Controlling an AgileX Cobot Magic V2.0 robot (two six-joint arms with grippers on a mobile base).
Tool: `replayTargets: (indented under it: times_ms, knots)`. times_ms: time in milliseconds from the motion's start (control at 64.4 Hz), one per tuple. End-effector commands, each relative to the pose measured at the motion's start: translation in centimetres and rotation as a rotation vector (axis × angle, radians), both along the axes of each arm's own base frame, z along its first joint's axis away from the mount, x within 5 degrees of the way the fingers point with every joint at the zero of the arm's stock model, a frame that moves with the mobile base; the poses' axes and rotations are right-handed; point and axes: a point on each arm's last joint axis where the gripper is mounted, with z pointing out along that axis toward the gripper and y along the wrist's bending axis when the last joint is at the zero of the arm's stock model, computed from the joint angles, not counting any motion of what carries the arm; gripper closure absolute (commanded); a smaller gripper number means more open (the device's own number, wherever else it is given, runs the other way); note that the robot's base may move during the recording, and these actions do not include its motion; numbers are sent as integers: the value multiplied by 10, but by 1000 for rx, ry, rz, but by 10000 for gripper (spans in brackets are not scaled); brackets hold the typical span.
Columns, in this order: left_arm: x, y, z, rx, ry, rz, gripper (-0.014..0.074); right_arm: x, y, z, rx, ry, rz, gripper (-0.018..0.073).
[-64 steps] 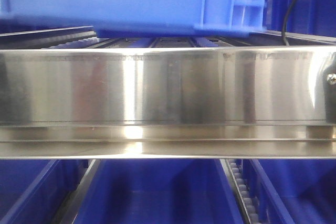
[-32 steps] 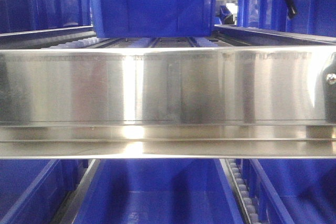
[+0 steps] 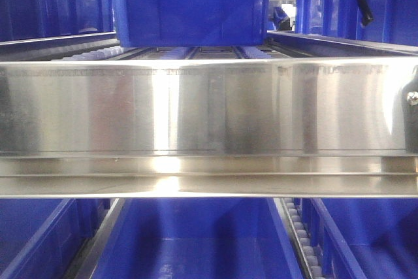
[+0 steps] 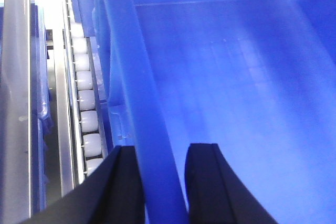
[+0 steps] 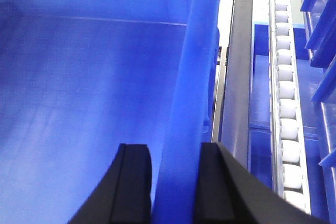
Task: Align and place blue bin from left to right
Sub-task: 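Lift the blue bin with both grippers and pull it off the shelf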
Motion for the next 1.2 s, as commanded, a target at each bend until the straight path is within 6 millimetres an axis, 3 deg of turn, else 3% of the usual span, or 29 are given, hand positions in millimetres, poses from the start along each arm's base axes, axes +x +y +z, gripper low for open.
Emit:
replayTargets:
  times_ms: [0,1181]
  knots:
    - [-10,-14,24,-131,-124,-67,708,-11,6,23,120,-101,66,712]
    - [-9,-14,25,-134,-134,-65,708,-11,6,23,121,-103,66,712]
